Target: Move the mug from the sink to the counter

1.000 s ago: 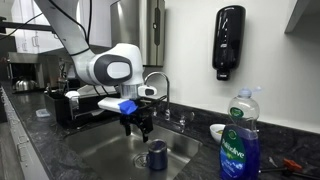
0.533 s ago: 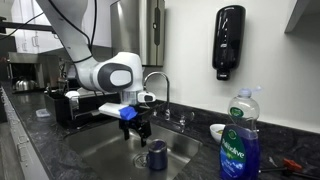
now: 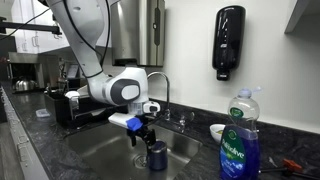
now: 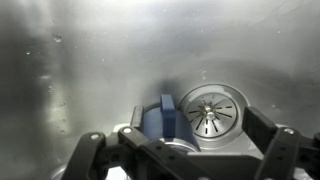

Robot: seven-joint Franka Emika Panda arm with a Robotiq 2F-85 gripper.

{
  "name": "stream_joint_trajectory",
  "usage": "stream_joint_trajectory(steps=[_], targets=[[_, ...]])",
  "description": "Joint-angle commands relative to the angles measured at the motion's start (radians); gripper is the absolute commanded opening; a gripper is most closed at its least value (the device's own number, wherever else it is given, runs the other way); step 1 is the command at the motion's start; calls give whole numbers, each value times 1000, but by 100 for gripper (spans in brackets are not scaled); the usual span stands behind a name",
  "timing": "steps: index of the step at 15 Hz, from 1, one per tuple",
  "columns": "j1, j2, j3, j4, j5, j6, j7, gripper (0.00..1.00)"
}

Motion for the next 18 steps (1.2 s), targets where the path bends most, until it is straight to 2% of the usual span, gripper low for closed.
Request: stream_joint_trajectory(steps=[1, 12, 13, 14, 18], targets=[[27, 86, -32, 78, -22, 15, 36, 100], [19, 220, -45, 187, -17, 3, 18, 100], [17, 226, -42, 190, -16, 7, 15, 75], [19, 231, -43, 192, -18, 10, 14, 74], [25, 240, -48, 199, -23, 14, 15, 45]])
